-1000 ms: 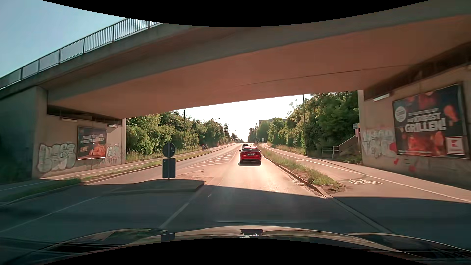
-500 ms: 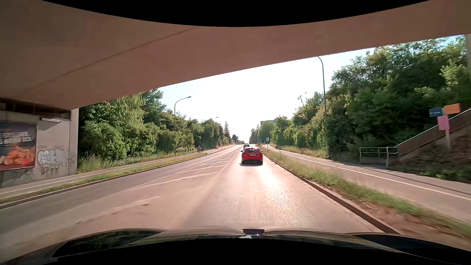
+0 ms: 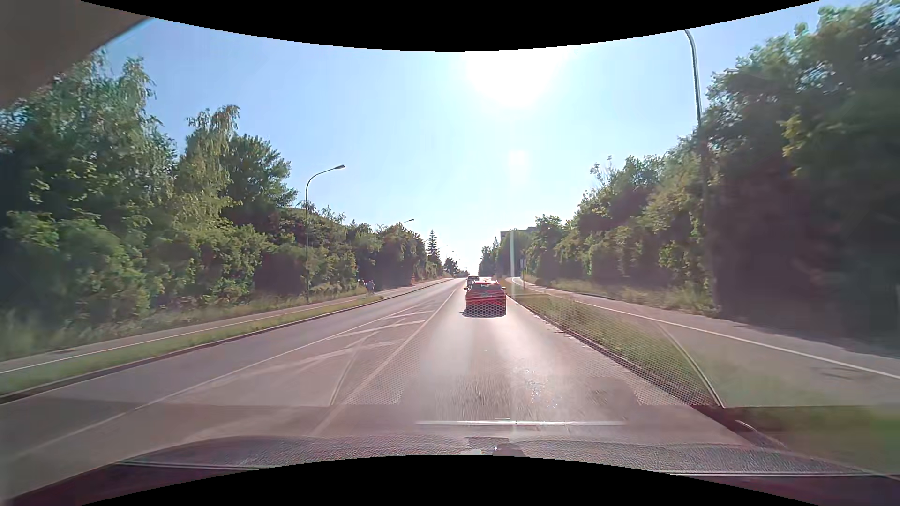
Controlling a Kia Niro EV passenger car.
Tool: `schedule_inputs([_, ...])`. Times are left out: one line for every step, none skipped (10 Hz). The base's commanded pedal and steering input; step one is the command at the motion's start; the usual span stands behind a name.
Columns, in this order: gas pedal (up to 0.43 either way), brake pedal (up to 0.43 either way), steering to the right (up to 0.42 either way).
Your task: Follow the waypoints while adhering to traffic rules and regulations
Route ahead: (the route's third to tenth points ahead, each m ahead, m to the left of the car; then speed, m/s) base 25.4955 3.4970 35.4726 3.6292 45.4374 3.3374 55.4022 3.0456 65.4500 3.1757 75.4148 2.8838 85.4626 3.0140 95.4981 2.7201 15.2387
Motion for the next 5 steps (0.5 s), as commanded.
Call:
schedule_inputs([0.22, 0.006, -0.006])
schedule_inputs([0.22, 0.006, -0.006])
schedule_inputs([0.22, 0.006, -0.006])
schedule_inputs([0.22, 0.006, -0.006])
schedule_inputs([0.22, 0.006, -0.006])
